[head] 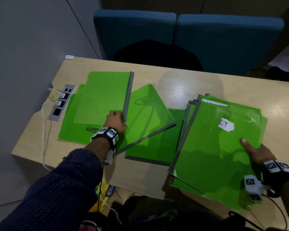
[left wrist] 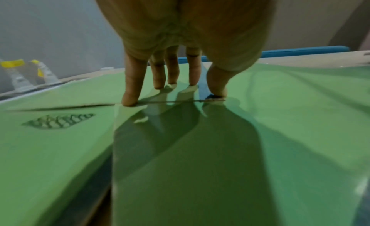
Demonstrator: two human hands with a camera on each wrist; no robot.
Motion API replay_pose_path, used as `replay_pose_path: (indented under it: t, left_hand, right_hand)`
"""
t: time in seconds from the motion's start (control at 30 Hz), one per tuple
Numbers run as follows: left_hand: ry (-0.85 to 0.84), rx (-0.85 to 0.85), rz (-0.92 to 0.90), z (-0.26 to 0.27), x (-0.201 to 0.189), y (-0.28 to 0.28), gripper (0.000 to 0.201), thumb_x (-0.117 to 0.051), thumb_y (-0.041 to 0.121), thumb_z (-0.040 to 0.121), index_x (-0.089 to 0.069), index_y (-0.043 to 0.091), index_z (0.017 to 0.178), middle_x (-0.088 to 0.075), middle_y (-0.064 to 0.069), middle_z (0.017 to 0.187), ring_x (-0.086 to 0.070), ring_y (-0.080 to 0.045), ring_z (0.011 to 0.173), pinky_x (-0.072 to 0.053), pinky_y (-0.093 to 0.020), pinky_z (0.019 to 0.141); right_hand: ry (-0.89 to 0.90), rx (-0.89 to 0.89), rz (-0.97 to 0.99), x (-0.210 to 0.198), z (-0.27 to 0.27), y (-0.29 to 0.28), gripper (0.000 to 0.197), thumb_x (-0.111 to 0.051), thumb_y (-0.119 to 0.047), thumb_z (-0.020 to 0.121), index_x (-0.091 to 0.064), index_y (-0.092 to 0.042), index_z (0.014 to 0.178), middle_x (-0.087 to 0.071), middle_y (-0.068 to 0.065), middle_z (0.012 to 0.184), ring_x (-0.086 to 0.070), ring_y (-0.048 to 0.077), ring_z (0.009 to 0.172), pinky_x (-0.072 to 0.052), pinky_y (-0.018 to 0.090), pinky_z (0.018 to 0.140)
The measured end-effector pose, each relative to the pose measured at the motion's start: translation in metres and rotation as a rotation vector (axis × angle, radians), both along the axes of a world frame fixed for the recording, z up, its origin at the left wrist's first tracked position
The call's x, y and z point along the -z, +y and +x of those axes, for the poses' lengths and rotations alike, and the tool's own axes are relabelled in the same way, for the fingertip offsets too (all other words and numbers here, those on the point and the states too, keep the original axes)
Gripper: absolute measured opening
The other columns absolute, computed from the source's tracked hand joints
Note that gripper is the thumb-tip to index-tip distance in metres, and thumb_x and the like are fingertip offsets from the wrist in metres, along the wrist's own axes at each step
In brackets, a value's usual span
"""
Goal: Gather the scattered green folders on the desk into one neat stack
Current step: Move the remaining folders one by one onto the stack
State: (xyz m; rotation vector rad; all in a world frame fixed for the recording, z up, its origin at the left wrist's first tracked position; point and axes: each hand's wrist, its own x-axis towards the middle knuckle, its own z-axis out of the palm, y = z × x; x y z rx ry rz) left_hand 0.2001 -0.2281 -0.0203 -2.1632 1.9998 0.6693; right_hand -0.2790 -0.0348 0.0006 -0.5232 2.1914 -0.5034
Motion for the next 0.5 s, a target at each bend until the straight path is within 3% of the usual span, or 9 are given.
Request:
replay_pose_path:
  t: [0.07, 0.13, 0.17, 0.23, 0.33, 0.4, 0.43, 0.5]
  left_hand:
    - [-0.03, 0.014, 0.044, -0.004, -0.004, -0.002, 0.083, -0.067, 0.028, 0.084, -0.017, 0.022, 0.15, -0.034, -0.019, 0.138, -0.037, -0.038, 0.129, -0.043, -0.052, 0.102]
    - [-0.079, 0.009, 0.122, -0.008, -0.008, -0.002, 0.102, -0.071, 0.031, 0.079, 0.0, 0.025, 0.152, -0.03, -0.019, 0.141, -0.031, -0.038, 0.131, -0.042, -0.054, 0.101]
    - [-0.122, 0.029, 0.145, -0.01, -0.009, -0.001, 0.101, -0.071, 0.034, 0.077, -0.004, 0.025, 0.152, -0.028, -0.019, 0.142, -0.028, -0.038, 0.132, -0.04, -0.056, 0.102]
    - [-0.201, 0.088, 0.126, -0.01, -0.007, 0.005, 0.081, -0.067, 0.044, 0.076, -0.028, 0.025, 0.145, -0.025, -0.013, 0.143, -0.024, -0.033, 0.135, -0.033, -0.063, 0.103]
    - [-0.087, 0.103, 0.092, 0.0, 0.003, 0.014, 0.056, -0.063, 0.055, 0.079, -0.051, 0.02, 0.121, -0.01, -0.003, 0.158, -0.015, -0.029, 0.145, -0.027, -0.066, 0.106]
    - [0.01, 0.108, 0.054, 0.003, 0.007, 0.025, 0.048, -0.063, 0.05, 0.081, -0.05, 0.019, 0.115, -0.03, -0.007, 0.152, -0.031, -0.031, 0.139, -0.037, -0.062, 0.102]
    - [0.03, 0.111, 0.013, 0.002, 0.007, 0.033, 0.05, -0.063, 0.045, 0.081, -0.047, 0.02, 0.121, -0.041, -0.008, 0.142, -0.041, -0.031, 0.131, -0.041, -0.059, 0.099]
    - [0.01, 0.185, -0.016, -0.002, 0.005, 0.054, 0.068, -0.06, 0.045, 0.081, -0.034, 0.026, 0.14, -0.044, -0.006, 0.131, -0.043, -0.028, 0.122, -0.041, -0.059, 0.096]
  right_hand:
    - [-0.009, -0.01, 0.008, -0.002, 0.001, -0.001, 0.102, -0.056, -0.086, 0.058, -0.058, -0.012, 0.129, -0.065, 0.025, 0.119, -0.067, 0.038, 0.091, -0.052, 0.053, 0.087]
    - [-0.004, -0.032, 0.012, -0.003, 0.001, -0.002, 0.103, -0.052, -0.086, 0.059, -0.057, -0.012, 0.13, -0.064, 0.026, 0.122, -0.066, 0.039, 0.093, -0.052, 0.054, 0.088]
    - [0.012, -0.043, 0.026, -0.003, 0.001, -0.003, 0.109, -0.05, -0.09, 0.054, -0.057, -0.012, 0.13, -0.063, 0.027, 0.123, -0.065, 0.039, 0.093, -0.052, 0.054, 0.089]
    - [0.031, -0.068, 0.043, 0.001, -0.005, -0.001, 0.128, -0.044, -0.101, 0.039, -0.057, -0.012, 0.13, -0.063, 0.027, 0.123, -0.065, 0.04, 0.093, -0.051, 0.051, 0.088]
    - [0.049, -0.105, 0.064, -0.002, -0.005, -0.001, 0.146, -0.038, -0.106, 0.022, -0.056, -0.009, 0.13, -0.062, 0.028, 0.124, -0.063, 0.038, 0.09, -0.05, 0.044, 0.084]
    - [0.056, -0.123, 0.069, -0.008, -0.003, -0.002, 0.152, -0.036, -0.107, 0.017, -0.056, -0.008, 0.13, -0.062, 0.029, 0.124, -0.061, 0.035, 0.086, -0.048, 0.041, 0.079]
    - [0.061, -0.125, 0.075, -0.01, -0.001, -0.001, 0.153, -0.035, -0.107, 0.015, -0.056, -0.008, 0.13, -0.062, 0.029, 0.123, -0.061, 0.034, 0.084, -0.047, 0.04, 0.078]
    - [0.061, -0.128, 0.078, -0.012, -0.001, 0.0, 0.155, -0.035, -0.107, 0.013, -0.056, -0.008, 0.13, -0.062, 0.029, 0.123, -0.061, 0.034, 0.084, -0.047, 0.04, 0.078]
